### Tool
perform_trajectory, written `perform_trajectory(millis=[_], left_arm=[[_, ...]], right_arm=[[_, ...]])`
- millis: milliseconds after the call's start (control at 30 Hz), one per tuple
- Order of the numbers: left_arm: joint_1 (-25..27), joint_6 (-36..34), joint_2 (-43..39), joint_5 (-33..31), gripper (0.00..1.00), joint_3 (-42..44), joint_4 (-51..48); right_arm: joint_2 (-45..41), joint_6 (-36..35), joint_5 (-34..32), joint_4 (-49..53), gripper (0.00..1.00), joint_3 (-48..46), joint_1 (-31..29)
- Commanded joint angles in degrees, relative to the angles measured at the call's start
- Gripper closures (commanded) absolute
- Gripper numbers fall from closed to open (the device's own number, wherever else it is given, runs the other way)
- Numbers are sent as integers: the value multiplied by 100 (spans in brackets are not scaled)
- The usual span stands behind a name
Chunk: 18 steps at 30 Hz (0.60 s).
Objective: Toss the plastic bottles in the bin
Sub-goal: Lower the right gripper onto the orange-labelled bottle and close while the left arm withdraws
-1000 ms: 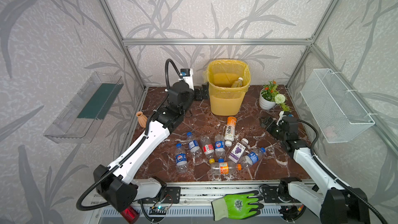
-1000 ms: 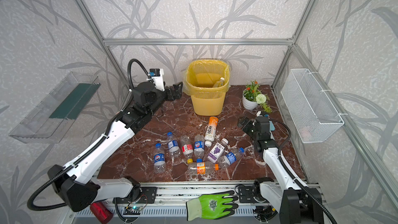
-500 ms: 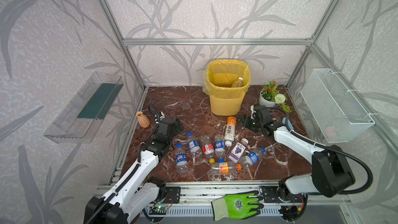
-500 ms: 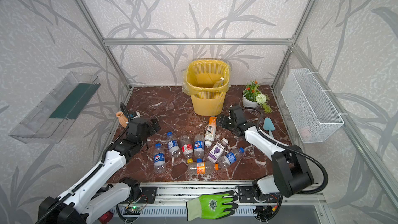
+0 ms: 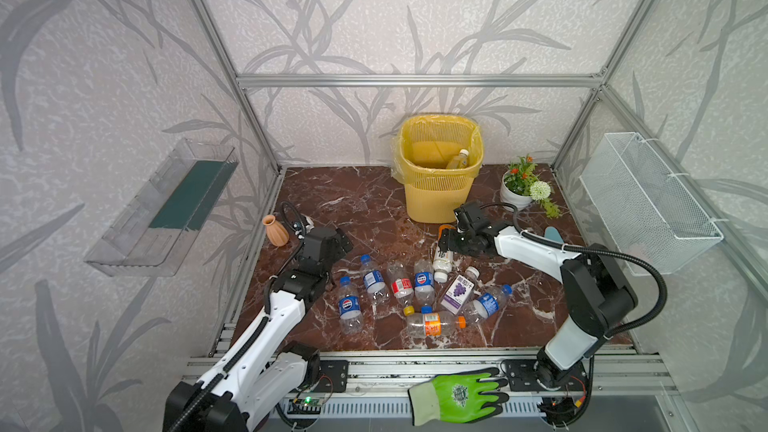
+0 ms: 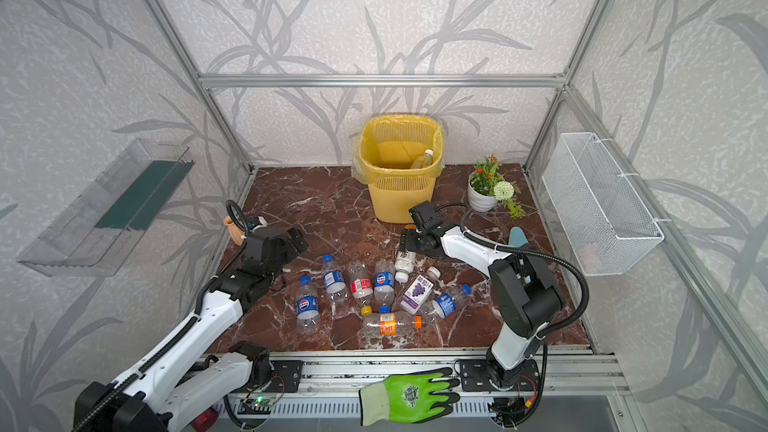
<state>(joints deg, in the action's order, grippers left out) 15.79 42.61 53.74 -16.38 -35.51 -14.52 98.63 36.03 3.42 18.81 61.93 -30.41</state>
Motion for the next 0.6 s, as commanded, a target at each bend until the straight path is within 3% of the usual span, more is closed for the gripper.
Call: perform_trajectory(millis=[0,200,433,567], left_arm=[[-54,74,14,-6,1,-14,55],[-83,63,8,21,1,-11,66],[-110,63,10,76,1,0,61],[-137,63,-7,110,1,0,66]], right_arm=[[240,-87,-77,353,20,239,-61],[495,-62,17,349,23,366,-103],[733,-5,114,301,36,427,-105],[729,14,162,179,38,404,-105]])
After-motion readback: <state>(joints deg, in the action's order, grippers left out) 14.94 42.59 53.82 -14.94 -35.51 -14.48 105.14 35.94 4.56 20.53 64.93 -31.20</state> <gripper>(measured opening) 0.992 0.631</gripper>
